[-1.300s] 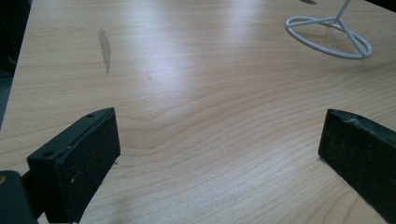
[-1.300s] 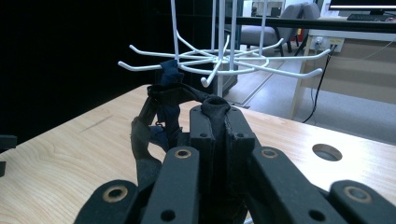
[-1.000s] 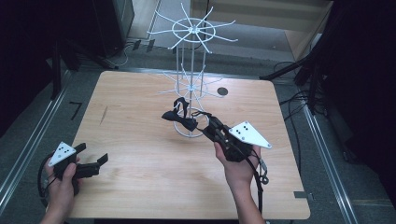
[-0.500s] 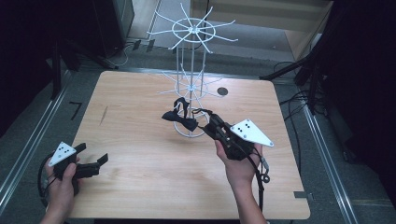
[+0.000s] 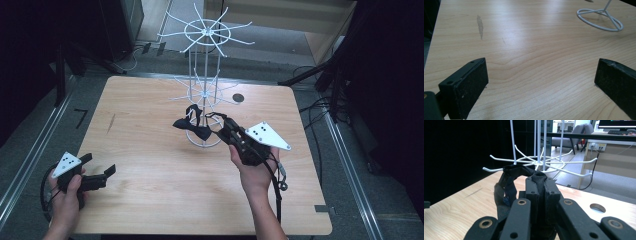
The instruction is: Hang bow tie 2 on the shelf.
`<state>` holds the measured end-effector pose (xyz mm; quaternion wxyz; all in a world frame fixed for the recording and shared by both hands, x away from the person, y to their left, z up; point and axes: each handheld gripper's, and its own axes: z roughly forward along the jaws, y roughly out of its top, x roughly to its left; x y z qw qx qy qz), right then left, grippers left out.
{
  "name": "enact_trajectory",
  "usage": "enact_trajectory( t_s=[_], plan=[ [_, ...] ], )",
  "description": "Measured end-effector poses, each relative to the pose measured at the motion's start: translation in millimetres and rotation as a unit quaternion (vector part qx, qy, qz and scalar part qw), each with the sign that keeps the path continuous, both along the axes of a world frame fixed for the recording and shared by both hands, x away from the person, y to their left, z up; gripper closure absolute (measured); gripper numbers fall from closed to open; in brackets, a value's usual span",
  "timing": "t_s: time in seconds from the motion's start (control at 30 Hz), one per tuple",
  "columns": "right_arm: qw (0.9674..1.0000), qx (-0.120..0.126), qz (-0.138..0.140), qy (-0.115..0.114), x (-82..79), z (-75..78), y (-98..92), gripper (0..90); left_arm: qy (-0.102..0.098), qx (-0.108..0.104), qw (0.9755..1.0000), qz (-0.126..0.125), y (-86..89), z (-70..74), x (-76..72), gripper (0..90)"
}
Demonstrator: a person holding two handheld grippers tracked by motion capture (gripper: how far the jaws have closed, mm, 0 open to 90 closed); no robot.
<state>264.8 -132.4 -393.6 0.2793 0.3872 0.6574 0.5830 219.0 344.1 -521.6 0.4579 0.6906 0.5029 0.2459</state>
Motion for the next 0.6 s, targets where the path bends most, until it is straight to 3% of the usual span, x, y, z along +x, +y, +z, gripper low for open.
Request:
enact_trajectory(
  t_s=[0.6],
  plan=[
    [0.9998,0.01,-0.008,0.013,22.9,-2.4,9.7,85.5,-0.001,-0.002,1.0,0.0,0.2,-0.2,0.1,0.0]
  ],
)
